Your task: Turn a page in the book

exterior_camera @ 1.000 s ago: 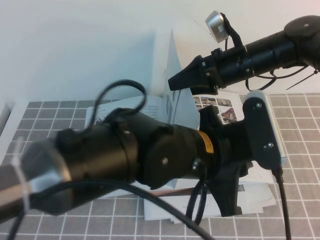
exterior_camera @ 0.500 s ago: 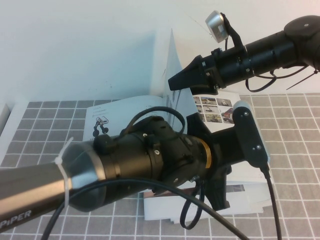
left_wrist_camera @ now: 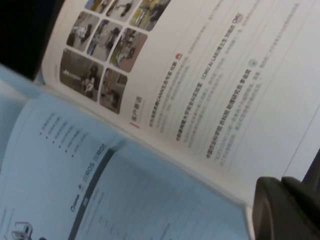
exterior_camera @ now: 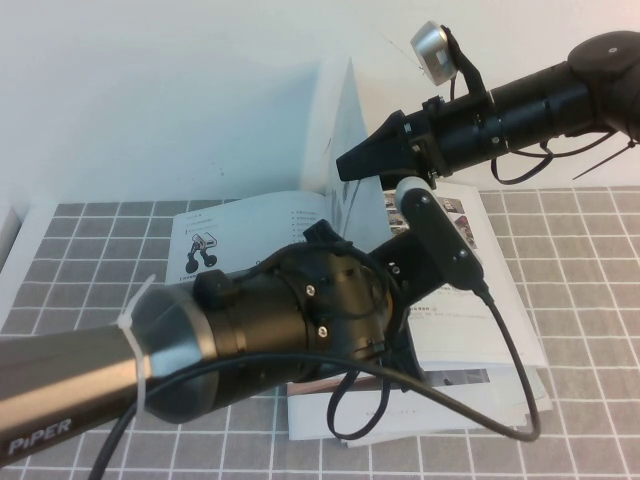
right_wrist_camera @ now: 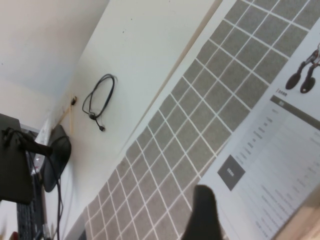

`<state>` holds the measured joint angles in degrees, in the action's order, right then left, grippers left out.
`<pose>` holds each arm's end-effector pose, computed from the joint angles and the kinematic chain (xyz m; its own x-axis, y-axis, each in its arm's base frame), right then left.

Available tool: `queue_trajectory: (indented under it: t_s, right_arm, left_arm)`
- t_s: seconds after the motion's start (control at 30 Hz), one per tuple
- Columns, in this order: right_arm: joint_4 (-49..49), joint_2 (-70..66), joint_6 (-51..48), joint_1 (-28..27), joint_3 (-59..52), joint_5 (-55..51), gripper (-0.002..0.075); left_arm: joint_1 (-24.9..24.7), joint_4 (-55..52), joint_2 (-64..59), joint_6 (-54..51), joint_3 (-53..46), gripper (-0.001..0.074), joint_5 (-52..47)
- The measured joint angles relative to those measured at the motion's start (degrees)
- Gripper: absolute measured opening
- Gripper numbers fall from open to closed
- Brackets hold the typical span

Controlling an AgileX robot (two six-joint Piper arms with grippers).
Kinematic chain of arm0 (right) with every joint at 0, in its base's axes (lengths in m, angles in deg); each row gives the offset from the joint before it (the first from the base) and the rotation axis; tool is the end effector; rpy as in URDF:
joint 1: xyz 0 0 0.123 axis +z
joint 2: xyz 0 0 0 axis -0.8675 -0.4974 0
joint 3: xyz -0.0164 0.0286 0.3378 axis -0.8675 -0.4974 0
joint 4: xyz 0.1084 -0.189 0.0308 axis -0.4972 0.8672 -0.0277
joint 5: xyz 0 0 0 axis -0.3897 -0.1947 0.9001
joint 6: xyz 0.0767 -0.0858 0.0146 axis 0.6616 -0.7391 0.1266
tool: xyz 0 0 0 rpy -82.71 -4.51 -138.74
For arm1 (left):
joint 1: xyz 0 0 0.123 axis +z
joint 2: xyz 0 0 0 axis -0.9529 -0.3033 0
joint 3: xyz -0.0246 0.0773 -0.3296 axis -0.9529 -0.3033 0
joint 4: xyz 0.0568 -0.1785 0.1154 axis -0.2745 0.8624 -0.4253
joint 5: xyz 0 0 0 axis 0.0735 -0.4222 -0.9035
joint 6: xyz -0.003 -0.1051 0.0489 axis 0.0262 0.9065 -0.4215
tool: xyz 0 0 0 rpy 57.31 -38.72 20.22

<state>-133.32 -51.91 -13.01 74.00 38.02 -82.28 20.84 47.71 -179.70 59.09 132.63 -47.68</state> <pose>0.4581 0.2171 0.2884 -0.8055 -0.1918 -0.5607 -0.5894 0.3583 0.7241 0.2575 -0.2648 0.3150 -0.2827 0.7386 -0.6119 0.6999 0.5951 0.3949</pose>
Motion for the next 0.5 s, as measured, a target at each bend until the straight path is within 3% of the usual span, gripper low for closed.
queue_trajectory:
  t_s: [0.5]
  right_arm:
    - [-3.3, 1.4, 0.0, 0.0, 1.8, 0.0, 0.0507]
  left_arm:
    - [0.0, -2.7, 0.0, 11.8, 0.0, -0.0004, -5.8]
